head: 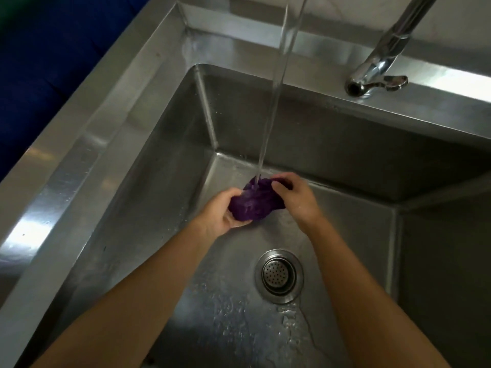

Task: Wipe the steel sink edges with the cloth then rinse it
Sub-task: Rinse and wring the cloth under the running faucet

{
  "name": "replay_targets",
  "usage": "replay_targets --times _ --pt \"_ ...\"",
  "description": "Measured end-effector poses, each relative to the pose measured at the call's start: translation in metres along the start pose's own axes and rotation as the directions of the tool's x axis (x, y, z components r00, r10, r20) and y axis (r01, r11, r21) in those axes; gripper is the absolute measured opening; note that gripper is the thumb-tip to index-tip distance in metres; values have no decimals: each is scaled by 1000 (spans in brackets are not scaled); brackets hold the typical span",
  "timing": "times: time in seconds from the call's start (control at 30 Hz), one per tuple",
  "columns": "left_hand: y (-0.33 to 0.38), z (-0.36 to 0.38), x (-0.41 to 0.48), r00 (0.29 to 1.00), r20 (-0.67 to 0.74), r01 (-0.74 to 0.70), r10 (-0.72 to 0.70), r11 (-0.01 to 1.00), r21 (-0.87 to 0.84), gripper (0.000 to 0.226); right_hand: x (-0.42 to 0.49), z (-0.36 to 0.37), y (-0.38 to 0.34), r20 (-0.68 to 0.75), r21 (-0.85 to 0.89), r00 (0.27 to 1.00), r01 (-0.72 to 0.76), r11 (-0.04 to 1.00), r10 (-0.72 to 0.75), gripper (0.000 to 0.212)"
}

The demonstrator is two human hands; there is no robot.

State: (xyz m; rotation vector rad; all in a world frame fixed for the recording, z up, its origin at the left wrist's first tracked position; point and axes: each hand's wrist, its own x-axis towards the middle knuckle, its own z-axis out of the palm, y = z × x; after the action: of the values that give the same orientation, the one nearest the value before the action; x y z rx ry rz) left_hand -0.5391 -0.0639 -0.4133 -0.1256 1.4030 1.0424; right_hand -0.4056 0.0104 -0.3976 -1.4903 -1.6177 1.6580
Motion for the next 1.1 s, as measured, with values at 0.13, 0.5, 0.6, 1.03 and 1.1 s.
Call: replay_targets --times 0.13,0.5,0.6,1.03,1.1 --pt "1 3 -3 974 215 102 -78 989 -105 54 -15 14 -11 -3 -95 976 219 971 -220 10" --pt "5 29 -1 940 37 -341 339 938 62 17 -23 19 -7 37 -87 997 -67 994 70 38" --pt "6 21 -1 970 17 -244 244 969 24 21 -32 18 -11 18 -305 999 41 952 -37 43" --pt "-9 42 -6 987 -85 -130 138 988 89 28 -20 23 -27 -285 -298 954 -183 937 95 36" --pt "-5 39 -10 971 -103 -193 216 961 196 27 -24 20 -22 -230 -355 971 -150 923 69 33"
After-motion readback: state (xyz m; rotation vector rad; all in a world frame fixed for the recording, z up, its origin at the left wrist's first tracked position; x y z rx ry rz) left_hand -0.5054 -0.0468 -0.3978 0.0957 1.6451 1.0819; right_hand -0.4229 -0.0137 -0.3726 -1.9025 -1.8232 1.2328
